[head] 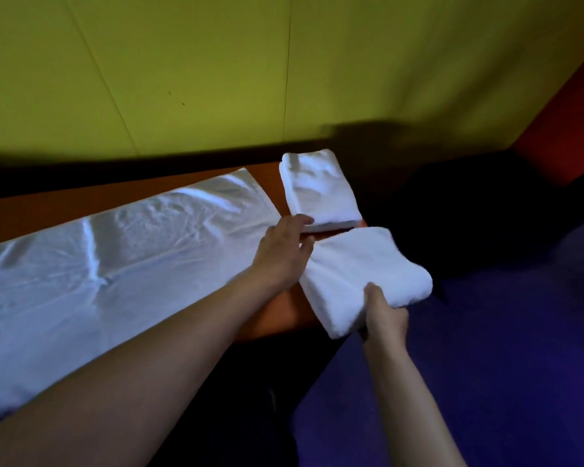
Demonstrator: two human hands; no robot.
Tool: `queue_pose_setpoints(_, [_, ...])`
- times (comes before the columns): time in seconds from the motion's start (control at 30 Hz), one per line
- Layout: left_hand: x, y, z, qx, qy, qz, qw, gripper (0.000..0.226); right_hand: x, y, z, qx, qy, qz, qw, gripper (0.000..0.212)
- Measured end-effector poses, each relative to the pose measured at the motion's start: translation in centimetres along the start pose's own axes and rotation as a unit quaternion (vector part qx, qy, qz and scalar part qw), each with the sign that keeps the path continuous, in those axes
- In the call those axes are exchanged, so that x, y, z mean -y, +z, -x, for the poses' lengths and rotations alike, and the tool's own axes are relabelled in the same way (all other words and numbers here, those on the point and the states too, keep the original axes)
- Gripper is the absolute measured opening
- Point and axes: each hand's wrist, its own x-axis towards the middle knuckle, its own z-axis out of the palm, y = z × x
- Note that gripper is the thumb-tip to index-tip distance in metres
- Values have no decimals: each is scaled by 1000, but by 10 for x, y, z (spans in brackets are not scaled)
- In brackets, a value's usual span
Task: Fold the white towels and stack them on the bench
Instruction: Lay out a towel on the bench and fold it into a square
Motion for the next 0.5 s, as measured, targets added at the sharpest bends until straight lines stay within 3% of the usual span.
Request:
queue_pose_setpoints(0.1, [16, 3, -23, 14, 87, -152, 984, 59, 0, -4, -9, 30, -10, 79, 996, 60])
queue_pose_setpoints(0.2, [27, 4, -49, 24, 117, -221, 968, 67, -4, -7, -17, 32, -33, 128, 991, 66])
queue_pose_setpoints(0.37, [44, 13, -90, 135, 134, -208, 959, 50, -10, -2, -26, 24, -29, 124, 992, 57])
queue_pose_setpoints(0.5, [60, 18, -116, 116, 152, -184, 964, 38, -7, 12, -35, 19, -47, 121, 991, 57])
